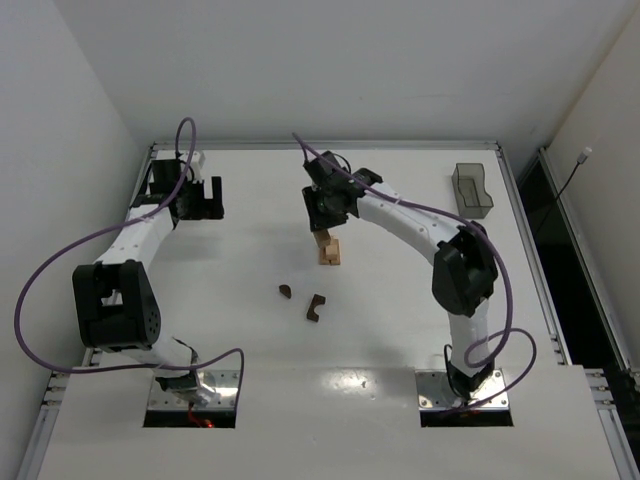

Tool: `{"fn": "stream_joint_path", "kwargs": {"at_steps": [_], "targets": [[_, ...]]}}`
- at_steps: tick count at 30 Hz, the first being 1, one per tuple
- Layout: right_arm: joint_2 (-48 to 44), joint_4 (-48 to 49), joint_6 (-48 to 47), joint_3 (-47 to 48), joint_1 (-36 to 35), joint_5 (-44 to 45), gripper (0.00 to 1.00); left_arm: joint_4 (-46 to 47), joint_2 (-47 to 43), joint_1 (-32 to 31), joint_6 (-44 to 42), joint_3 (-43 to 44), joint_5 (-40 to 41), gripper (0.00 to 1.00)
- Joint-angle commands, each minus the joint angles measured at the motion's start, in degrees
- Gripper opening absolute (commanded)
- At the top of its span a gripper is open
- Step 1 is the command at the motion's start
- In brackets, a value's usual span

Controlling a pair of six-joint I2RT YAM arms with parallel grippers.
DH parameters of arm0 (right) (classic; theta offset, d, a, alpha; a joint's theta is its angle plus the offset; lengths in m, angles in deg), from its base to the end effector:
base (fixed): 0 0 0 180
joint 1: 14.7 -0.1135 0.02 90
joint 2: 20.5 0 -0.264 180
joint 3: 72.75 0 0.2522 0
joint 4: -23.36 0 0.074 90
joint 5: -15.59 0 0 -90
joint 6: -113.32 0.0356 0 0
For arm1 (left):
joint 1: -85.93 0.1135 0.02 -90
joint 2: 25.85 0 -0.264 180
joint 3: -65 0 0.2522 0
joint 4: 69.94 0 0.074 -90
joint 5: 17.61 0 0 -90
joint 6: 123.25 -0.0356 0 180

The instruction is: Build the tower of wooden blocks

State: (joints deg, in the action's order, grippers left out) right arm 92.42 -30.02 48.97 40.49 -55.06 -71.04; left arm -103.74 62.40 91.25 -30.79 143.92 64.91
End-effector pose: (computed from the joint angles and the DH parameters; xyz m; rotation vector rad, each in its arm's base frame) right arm 0.3373 0.2839 0.2705 -0.3005 2.5234 0.3996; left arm 0.3395 0.0270 0.2618 -0.0917 2.3172 -0.1264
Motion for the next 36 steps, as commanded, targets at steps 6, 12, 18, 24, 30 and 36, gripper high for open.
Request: {"fn": "stream_joint_path", "kwargs": {"at_steps": [6,12,18,24,30,36], "targets": [[3.53,-5.47,13.73,-0.08,1.86,3.92,0.00,1.66,-2.20,-0.49,0.71,-0.22,0.81,1.00],[5.64,-5.47,15.74,-0.60,3.61,3.21,0.00,1.66,-1.68,-0.49,0.71,-0.22,0.81,1.00],[7.57,-5.47,16.36,-0.08,4.15,4.53,0.00,1.14,-1.15,-0.49,0.71,0.84,0.28,1.00],[8.80,-4.86,15.23,0.63,4.68,6.03,0.00,1.14,-0.62,-0.49,0.71,0.84,0.28,1.00],[9.33,-3.80,14.60,1.15,4.68,6.03,0.00,1.14,-0.09,-0.49,0.18,0.84,0.28,1.00],[9.33,-2.23,13.56,1.15,4.68,6.55,0.00,1.14,0.43,-0.49,0.18,0.84,0.28,1.00]]}}
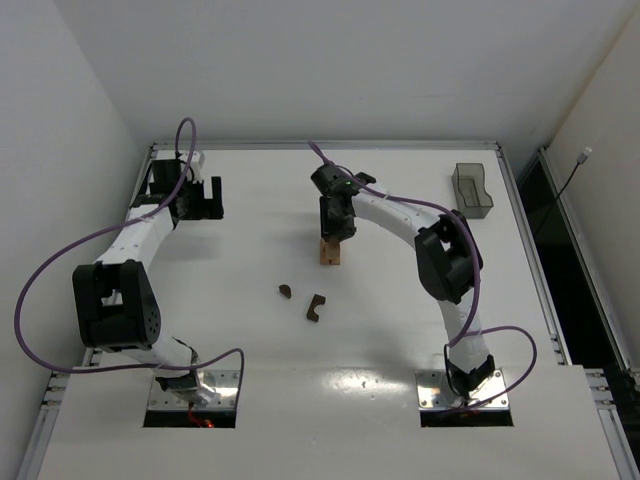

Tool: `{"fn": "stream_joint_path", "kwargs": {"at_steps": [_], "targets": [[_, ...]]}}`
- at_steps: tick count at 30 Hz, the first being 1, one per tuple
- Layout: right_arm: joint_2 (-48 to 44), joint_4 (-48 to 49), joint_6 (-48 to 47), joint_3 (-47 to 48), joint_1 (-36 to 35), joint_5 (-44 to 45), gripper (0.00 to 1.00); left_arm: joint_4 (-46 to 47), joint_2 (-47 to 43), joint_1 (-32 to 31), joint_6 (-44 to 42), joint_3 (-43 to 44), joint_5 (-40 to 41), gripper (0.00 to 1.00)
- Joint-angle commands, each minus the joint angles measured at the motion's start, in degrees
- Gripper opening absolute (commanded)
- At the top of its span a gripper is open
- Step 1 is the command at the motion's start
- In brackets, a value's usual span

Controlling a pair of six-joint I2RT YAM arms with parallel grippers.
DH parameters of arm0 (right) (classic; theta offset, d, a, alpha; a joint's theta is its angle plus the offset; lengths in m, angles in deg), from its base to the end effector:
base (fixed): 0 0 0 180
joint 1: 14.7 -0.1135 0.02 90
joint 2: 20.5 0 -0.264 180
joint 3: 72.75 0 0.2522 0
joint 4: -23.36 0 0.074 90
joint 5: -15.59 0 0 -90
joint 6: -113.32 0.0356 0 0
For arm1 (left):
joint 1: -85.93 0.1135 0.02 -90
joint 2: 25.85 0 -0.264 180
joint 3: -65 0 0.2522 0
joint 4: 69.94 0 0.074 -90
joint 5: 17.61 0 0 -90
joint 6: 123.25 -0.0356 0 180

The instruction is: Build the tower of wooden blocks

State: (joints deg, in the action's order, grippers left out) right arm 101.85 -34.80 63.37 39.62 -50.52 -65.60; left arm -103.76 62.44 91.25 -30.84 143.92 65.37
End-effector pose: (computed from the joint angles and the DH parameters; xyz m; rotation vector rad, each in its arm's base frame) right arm 0.3683 0.2591 0.1915 0.1420 2.7398 0.1590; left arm 0.3396 0.0273 0.2615 -0.0949 2.3185 -0.1167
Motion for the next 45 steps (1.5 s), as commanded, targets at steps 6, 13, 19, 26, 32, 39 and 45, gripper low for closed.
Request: {"fn": "stream_joint_path", "kwargs": {"at_steps": [6,13,19,26,32,39,45], "targets": [[-0.70,4.49,-1.90,1.33,0.13,2.52,0.00,1.16,0.39,-0.49,0.22,0.84,-0.18,1.00],[-1.41,5.73,-2.44,1.32,0.13,3.05,0.00,1.16,0.39,-0.49,0.22,0.84,-0.18,1.00],[-0.88,6.25,-2.44,1.32,0.13,2.44,0.00,1.16,0.39,-0.49,0.22,0.84,-0.18,1.00],[0.18,6.26,-3.05,1.32,0.13,1.20,0.01,1.16,0.39,-0.49,0.22,0.84,-0.18,1.00],[0.70,5.73,-3.05,1.32,-0.40,-0.55,0.07,1.16,0.92,-0.49,0.22,0.84,-0.18,1.00],[0.70,5.73,-3.58,0.27,-0.40,-2.23,0.42,1.16,0.92,-0.49,0.22,0.84,-0.18,1.00],[0.70,6.25,-4.11,-0.26,-0.40,-2.75,0.65,1.16,0.92,-0.49,0.22,0.84,-0.18,1.00]]}}
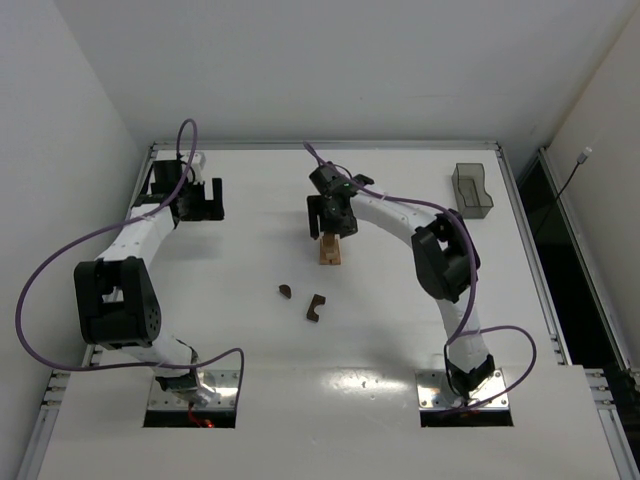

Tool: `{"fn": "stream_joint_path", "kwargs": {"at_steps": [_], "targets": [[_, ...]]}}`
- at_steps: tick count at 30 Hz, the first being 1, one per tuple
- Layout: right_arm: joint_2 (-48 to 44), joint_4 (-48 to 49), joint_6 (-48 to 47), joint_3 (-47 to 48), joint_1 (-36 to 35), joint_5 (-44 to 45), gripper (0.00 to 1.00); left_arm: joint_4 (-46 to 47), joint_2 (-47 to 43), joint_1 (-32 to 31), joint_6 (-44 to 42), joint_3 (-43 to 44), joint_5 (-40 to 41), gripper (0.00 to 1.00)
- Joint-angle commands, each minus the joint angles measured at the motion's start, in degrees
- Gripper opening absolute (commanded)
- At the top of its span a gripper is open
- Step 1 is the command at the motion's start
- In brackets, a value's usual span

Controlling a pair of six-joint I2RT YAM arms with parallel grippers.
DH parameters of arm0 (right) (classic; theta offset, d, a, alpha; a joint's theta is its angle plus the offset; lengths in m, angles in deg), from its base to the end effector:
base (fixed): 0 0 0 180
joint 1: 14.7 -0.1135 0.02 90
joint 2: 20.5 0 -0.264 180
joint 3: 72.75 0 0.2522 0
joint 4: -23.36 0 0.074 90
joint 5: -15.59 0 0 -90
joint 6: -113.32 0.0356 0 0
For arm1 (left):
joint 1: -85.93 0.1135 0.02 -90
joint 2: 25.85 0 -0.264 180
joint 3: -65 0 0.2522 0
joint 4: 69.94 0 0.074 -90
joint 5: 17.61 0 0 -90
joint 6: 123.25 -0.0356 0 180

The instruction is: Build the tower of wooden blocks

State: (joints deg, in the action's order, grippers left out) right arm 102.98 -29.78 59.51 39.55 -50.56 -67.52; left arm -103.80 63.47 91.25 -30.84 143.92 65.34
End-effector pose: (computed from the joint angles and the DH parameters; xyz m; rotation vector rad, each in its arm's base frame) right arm 0.3757 0.2663 0.1863 0.0448 2.7003 0.2305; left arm 0.3422 0.0275 0.2557 -0.0970 2.3370 -0.1189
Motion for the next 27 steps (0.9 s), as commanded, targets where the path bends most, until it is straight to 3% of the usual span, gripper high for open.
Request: {"fn": "stream_joint_path", "kwargs": {"at_steps": [1,7,10,16,22,27], "targets": [[-0.96,1.23,-0.24,-0.19,-0.35,-0.83,0.65,1.20,-0.11,-0.49,0.22,0.84,-0.16,1.00],[-6.84,0.71,-0.76,-3.79,-0.35,2.93,0.67,1.20,-0.64,-0.49,0.22,0.84,-0.16,1.00],[-15.18,0.70,-0.76,-9.05,-0.35,4.44,0.67,1.20,-0.64,-0.49,0.22,0.84,-0.16,1.00],[-28.99,4.83,0.55,-22.94,-3.95,2.95,0.54,1.73,-0.64,-0.49,0.75,0.84,-0.69,1.00],[-28.56,5.54,-2.07,-21.73,-6.23,-1.35,0.54,1.73,-4.15,-0.49,0.75,-0.47,0.02,1.00],[-27.51,7.21,-4.54,-20.85,-7.56,2.23,0.54,1.73,-6.08,-0.49,0.75,-1.71,0.54,1.00]]}}
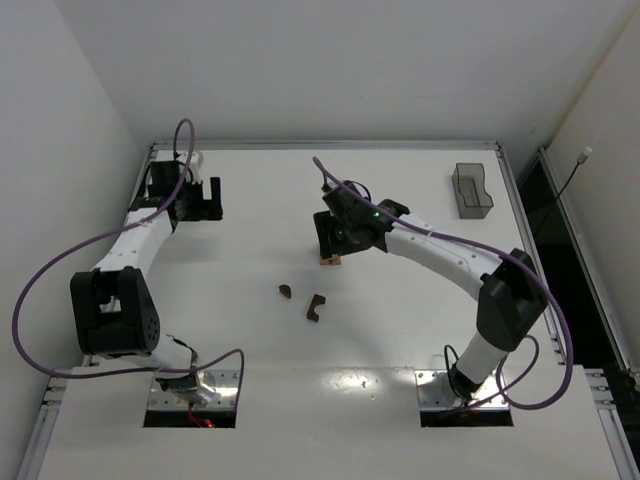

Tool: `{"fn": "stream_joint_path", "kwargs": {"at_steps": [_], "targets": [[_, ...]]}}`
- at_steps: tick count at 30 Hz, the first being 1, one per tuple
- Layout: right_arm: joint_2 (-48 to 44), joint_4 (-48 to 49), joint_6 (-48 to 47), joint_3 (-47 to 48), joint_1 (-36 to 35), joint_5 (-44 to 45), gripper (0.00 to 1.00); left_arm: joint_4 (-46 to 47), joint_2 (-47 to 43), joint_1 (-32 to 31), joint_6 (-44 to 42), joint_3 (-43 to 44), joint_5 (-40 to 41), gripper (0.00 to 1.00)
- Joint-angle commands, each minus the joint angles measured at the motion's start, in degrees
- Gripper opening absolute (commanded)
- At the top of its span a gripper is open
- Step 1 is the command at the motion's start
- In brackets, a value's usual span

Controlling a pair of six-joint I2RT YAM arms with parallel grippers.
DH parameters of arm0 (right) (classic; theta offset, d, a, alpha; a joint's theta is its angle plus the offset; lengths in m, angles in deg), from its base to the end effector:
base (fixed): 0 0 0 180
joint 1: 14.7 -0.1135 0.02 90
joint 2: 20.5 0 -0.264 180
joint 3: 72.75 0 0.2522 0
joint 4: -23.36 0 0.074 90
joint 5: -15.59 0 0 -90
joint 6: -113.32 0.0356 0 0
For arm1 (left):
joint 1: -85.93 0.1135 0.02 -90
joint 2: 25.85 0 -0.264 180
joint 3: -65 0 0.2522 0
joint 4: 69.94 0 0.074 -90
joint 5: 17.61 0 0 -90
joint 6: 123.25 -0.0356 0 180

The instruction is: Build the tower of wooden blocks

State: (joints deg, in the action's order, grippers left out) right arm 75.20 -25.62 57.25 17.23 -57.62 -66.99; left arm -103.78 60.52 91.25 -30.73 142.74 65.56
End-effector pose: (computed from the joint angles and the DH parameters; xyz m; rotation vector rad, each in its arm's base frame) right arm 0.2670 0.2420 0.2619 -0.1477 2.5520 0.3755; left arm 0.3322 0.0267 0.2653 -0.0973 2.3061 -0.1128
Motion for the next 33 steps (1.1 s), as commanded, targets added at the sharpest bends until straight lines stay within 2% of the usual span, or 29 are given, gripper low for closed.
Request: {"fn": "stream_joint_path", "kwargs": {"at_steps": [1,9,14,18,24,27,33], "targets": [[1.32,3.75,-3.34,1.47,-0.50,2.24,0.57,1.71,-3.14,-0.49,0.64,-0.53,0.33,1.00],[8.61,3.76,-19.23,8.05,1.07,7.69,0.59,1.71,-1.38,-0.49,0.64,0.52,-0.82,1.00],[12.22,3.76,-20.49,10.69,2.92,6.91,0.59,1.71,-0.76,-0.49,0.64,1.05,-0.82,1.00],[14.87,2.44,-21.09,12.46,4.24,3.22,0.59,1.71,-0.23,-0.49,0.64,1.05,-0.82,1.00],[15.48,5.07,-25.93,11.93,6.96,-9.94,0.59,1.71,0.29,-0.49,0.11,1.05,-0.82,1.00],[16.01,5.08,-27.07,12.45,7.50,-13.82,0.59,1.71,0.81,-0.49,0.11,1.05,-0.82,1.00],[17.59,3.94,-29.19,12.46,8.02,-15.95,0.58,1.71,1.34,-0.49,0.11,1.05,-0.82,1.00]]}}
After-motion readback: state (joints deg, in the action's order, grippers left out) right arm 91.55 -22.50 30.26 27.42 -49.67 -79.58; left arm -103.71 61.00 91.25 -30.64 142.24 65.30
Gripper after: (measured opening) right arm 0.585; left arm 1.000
